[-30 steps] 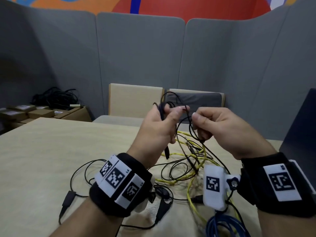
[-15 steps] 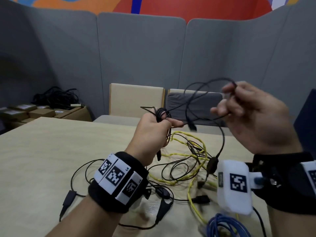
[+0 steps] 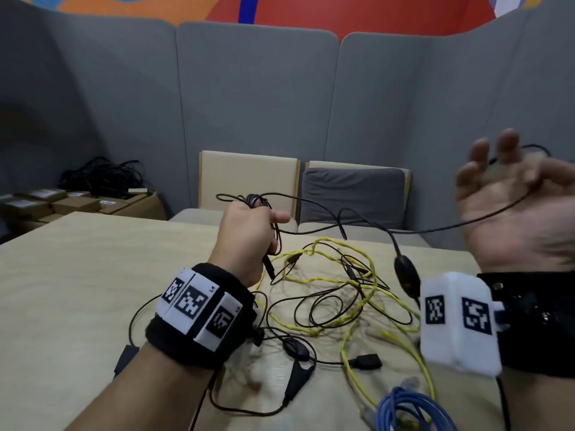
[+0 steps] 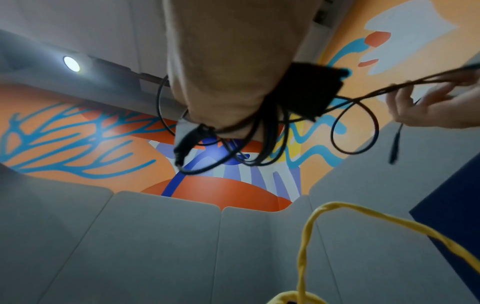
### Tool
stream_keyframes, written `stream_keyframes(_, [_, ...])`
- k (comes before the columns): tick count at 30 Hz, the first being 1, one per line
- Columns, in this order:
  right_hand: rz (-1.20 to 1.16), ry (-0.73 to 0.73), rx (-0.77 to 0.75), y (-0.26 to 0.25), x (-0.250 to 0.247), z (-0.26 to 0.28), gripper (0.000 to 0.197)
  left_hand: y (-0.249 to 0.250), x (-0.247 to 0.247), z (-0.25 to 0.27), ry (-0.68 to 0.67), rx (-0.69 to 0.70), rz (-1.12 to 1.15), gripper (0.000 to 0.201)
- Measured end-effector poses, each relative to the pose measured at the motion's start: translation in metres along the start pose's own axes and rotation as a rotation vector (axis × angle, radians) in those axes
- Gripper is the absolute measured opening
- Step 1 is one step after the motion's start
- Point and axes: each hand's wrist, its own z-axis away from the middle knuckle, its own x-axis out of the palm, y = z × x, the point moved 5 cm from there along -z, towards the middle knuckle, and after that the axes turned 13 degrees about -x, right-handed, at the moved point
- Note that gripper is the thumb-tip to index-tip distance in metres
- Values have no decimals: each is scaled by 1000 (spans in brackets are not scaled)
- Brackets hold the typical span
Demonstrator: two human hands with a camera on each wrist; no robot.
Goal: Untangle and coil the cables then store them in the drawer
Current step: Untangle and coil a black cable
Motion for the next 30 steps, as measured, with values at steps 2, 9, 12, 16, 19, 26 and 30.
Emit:
stream_keyframes(2, [450,54,89,7,-7,1,34,2,4,3,-41,0,8,20])
stream_keyframes(9, [1911,-476,84,38,-2,17,57,7,24,20,-281,32,108,25])
stream_keyframes(12, [1548,-841,317,60,17,40,69,15,28,29,-369,86,205,24])
stream_keyframes(16, [1454,-1102,534,81,13,61,20,27,25,33,-368,180,352,26])
stream_keyframes(19, [1451,-1028,436,72,13,54,15,32,12,26,-290,213,490,28])
stream_keyframes(26, [1258,-741,250,46,13,35,16,30,-1,14,-195,215,622,29])
stream_keyframes(30, [1371,-578,-9,40,9,23,14,29,1,14,-155,235,489,23])
